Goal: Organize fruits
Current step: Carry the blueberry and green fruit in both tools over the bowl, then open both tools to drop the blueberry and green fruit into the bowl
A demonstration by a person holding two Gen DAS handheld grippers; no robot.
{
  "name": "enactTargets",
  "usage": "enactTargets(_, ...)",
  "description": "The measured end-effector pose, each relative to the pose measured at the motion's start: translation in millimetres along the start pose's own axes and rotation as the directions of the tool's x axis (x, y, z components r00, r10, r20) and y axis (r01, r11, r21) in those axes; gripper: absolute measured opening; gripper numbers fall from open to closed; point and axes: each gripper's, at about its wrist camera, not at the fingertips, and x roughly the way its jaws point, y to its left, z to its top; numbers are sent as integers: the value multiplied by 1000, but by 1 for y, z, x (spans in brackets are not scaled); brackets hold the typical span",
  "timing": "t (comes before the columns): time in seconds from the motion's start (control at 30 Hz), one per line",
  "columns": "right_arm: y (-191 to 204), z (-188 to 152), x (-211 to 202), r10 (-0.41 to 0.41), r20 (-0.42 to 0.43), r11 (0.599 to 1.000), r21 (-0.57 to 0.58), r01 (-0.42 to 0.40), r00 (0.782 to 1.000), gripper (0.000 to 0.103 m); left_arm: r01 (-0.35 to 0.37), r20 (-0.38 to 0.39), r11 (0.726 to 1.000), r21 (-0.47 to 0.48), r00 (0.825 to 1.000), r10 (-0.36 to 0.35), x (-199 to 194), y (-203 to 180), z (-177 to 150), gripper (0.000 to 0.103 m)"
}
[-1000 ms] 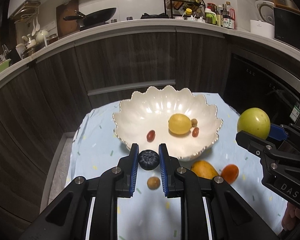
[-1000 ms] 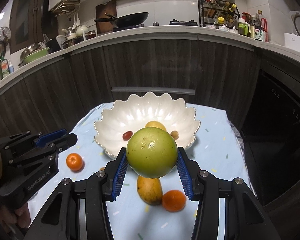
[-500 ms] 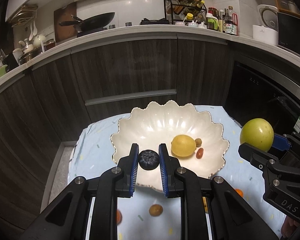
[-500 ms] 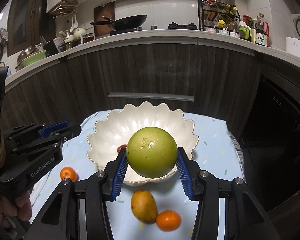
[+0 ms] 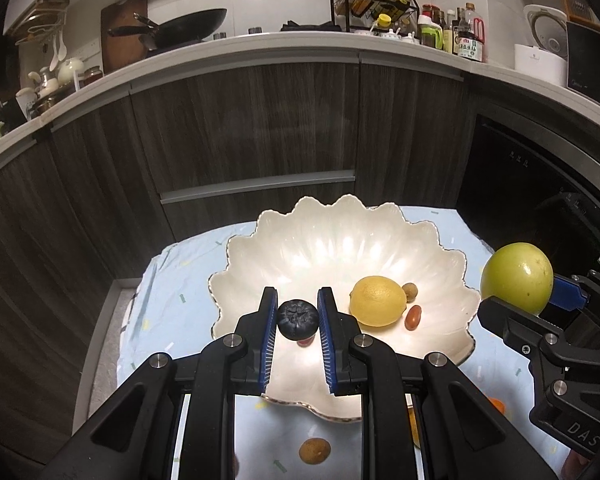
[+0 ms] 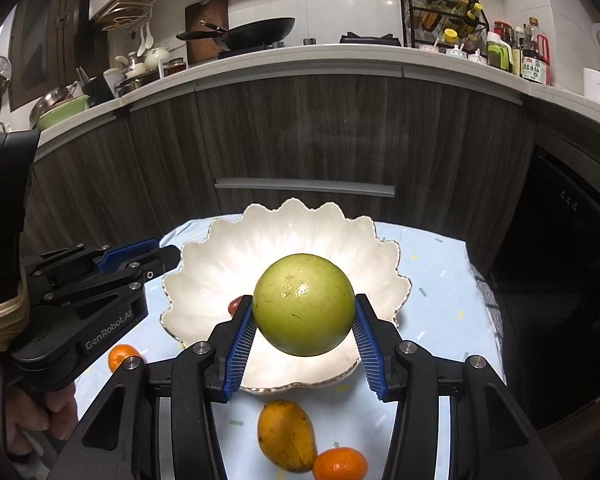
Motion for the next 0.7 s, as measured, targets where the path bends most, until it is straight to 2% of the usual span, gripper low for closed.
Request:
enactTargets(0.43,2,-13,38,28,-91,1000,3,-28,995,49,9,-88,1000,-6,996,-10,37,2,-14,21)
enactTargets(0.7,3,-16,52,50,-129,999,-4,-51,990,49,16,-114,1000,-7,993,-17,47,1,-19,24)
